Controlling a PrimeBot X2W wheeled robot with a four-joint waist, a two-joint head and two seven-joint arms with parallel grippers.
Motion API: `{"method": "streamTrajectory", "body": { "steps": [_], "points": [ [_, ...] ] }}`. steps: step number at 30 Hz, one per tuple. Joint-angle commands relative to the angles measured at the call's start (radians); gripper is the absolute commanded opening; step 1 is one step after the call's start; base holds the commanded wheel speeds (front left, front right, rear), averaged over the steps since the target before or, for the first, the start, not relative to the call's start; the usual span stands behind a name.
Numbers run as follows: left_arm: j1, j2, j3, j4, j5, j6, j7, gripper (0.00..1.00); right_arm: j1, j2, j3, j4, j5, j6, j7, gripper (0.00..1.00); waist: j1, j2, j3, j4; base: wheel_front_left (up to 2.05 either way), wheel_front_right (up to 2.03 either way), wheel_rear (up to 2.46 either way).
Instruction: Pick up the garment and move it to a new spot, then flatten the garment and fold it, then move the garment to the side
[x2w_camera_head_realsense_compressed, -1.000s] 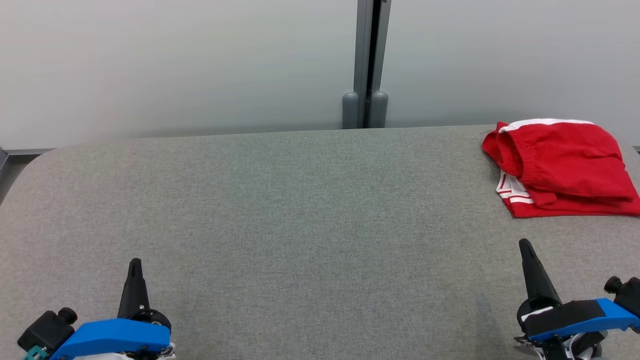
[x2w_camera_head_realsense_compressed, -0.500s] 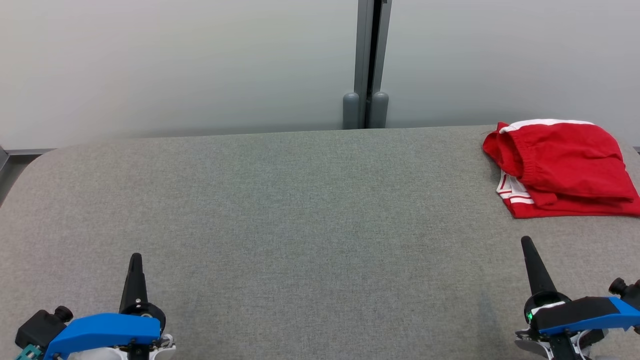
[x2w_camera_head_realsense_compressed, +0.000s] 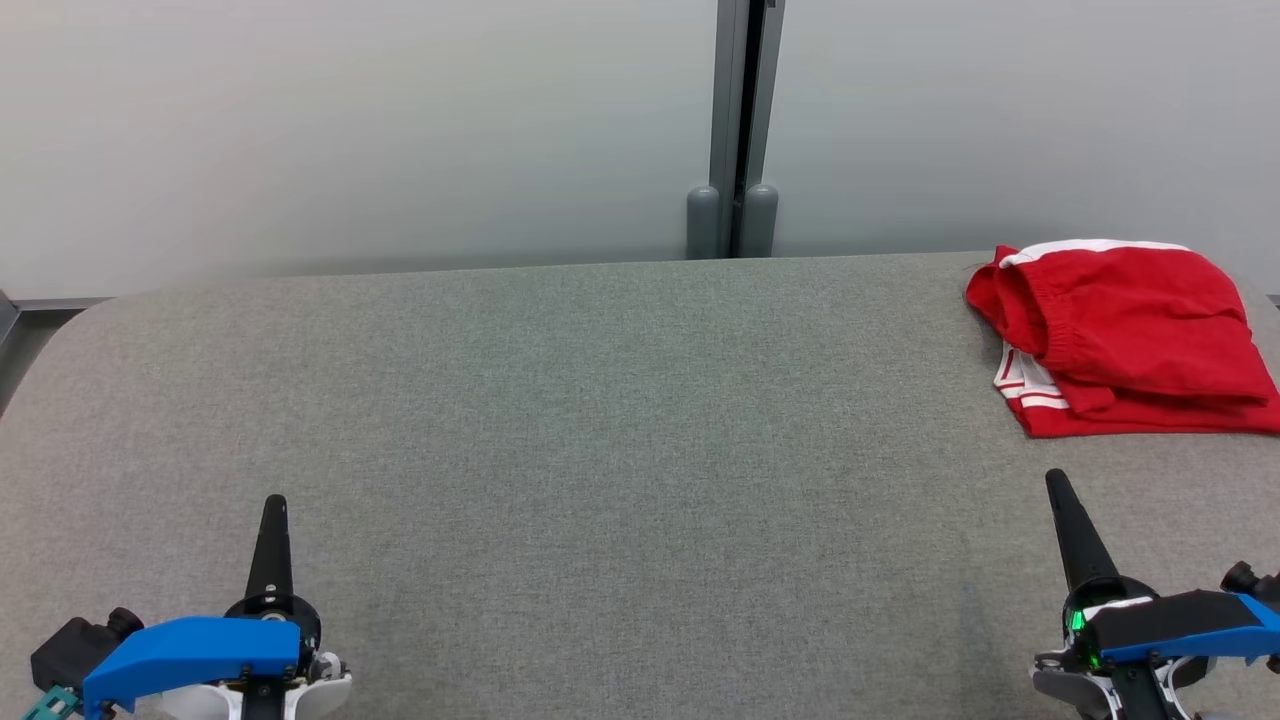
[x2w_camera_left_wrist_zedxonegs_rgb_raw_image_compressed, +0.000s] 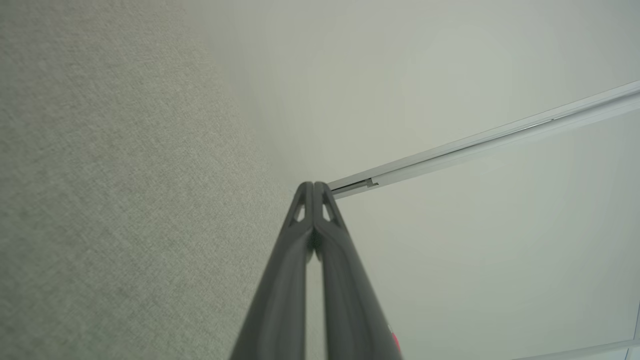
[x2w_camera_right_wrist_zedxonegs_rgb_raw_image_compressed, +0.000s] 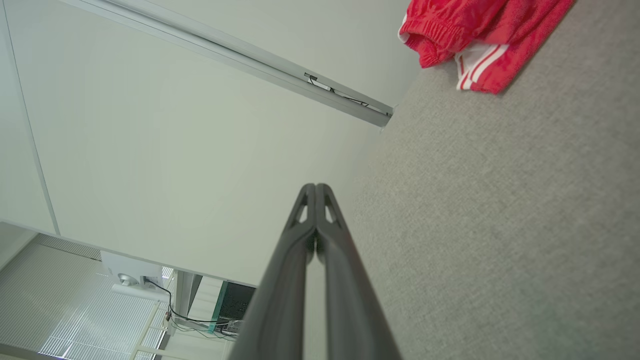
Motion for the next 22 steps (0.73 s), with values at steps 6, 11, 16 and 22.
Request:
{"method": "streamTrajectory", "body": {
  "steps": [6, 11, 16, 22],
  "points": [
    [-0.024, 0.001, 0.011, -0.01, -0.072, -0.01, 0.018, 0.0, -0.024, -0.004, -0.006, 0.002, 0.073, 0.0, 0.012, 0.0, 0.0, 0.0, -0.001, 0.001, 0.0, 0.0, 0.0],
    [-0.029, 0.001, 0.013, -0.01, -0.118, -0.01, 0.03, 0.0, -0.027, -0.005, -0.008, 0.005, 0.119, 0.0, 0.02, 0.0, 0.0, 0.0, -0.001, 0.001, 0.0, 0.0, 0.0],
    [-0.031, 0.001, 0.015, -0.01, -0.163, -0.011, 0.041, 0.0, -0.027, -0.005, -0.01, 0.008, 0.163, 0.0, 0.026, 0.0, -0.0001, 0.0, -0.001, 0.002, 0.0, 0.0, 0.0],
    [-0.035, 0.001, 0.016, -0.009, -0.213, -0.013, 0.053, 0.0, -0.029, -0.005, -0.012, 0.012, 0.212, 0.0, 0.034, 0.0, -0.0001, 0.0, -0.002, 0.002, 0.0, 0.0, 0.0]
  ]
}}
